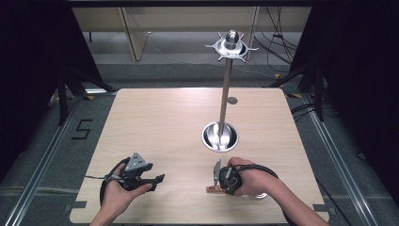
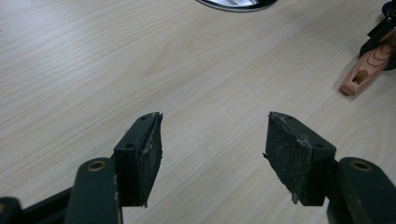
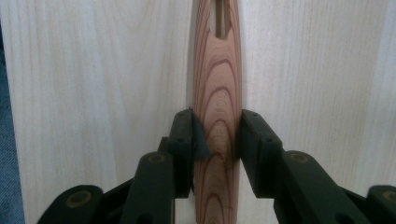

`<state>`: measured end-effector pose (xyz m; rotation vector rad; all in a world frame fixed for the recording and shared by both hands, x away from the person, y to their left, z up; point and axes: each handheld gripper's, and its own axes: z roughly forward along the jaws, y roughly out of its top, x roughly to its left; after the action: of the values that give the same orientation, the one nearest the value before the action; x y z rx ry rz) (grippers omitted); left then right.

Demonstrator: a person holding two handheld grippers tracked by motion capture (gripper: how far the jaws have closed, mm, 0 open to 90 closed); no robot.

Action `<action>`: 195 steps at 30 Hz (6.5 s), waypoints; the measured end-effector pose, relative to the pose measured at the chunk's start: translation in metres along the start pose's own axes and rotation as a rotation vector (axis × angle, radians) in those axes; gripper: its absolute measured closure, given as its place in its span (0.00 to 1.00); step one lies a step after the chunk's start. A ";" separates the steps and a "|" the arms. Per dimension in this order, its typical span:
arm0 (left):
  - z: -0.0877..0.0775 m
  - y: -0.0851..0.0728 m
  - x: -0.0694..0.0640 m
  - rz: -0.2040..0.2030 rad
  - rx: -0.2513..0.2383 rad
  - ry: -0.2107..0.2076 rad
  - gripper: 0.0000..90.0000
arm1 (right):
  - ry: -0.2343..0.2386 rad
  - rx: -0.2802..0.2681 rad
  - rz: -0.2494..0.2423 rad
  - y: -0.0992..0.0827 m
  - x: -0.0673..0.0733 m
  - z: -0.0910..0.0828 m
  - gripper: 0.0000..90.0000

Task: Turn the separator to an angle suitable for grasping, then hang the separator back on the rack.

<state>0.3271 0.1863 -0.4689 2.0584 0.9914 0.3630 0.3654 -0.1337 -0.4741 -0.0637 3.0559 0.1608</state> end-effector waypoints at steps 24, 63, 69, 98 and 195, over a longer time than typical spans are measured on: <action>0.001 0.000 0.000 -0.009 0.014 0.005 0.40 | -0.243 -0.562 0.366 -0.066 0.014 -0.054 0.76; 0.002 0.000 0.003 0.012 0.009 0.002 0.40 | -0.419 -0.991 0.621 -0.115 0.015 -0.115 0.76; 0.003 0.001 0.004 0.010 0.006 0.003 0.40 | -0.435 -1.028 0.637 -0.112 0.017 -0.121 0.76; 0.004 0.000 0.003 0.000 0.005 0.003 0.40 | -0.539 -1.078 0.647 -0.115 0.023 -0.151 0.76; 0.000 -0.001 0.006 -0.026 -0.016 0.020 0.40 | -0.616 -1.103 0.712 -0.100 -0.008 -0.202 0.76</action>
<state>0.3305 0.1908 -0.4699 2.0294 1.0233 0.3777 0.3624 -0.2548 -0.2831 0.8125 1.9152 1.5033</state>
